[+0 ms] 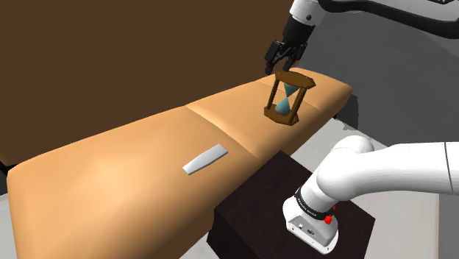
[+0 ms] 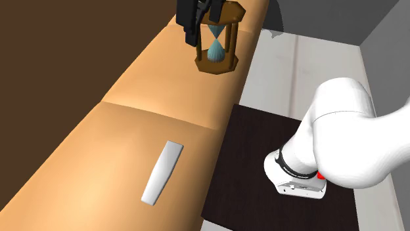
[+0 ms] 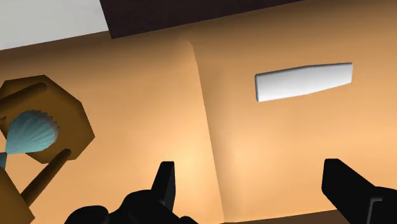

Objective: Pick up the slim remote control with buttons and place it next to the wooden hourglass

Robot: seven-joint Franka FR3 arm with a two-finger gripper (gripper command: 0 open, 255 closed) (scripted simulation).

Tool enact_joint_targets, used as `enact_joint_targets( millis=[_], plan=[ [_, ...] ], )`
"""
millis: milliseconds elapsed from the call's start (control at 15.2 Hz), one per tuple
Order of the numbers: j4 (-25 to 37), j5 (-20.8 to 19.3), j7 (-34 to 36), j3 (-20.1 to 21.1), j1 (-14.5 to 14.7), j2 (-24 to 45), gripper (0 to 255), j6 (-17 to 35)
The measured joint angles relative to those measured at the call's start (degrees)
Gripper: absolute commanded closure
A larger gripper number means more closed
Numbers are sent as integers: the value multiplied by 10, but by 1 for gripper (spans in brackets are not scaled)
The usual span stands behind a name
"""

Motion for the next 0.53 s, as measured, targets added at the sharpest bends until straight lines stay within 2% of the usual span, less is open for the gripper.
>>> enact_joint_targets(
  millis=[198,528],
  plan=[
    [-23,7,32,14,-8,-7,0,13],
    [-106,44,175,80,-30,-21,0,68]
  ],
)
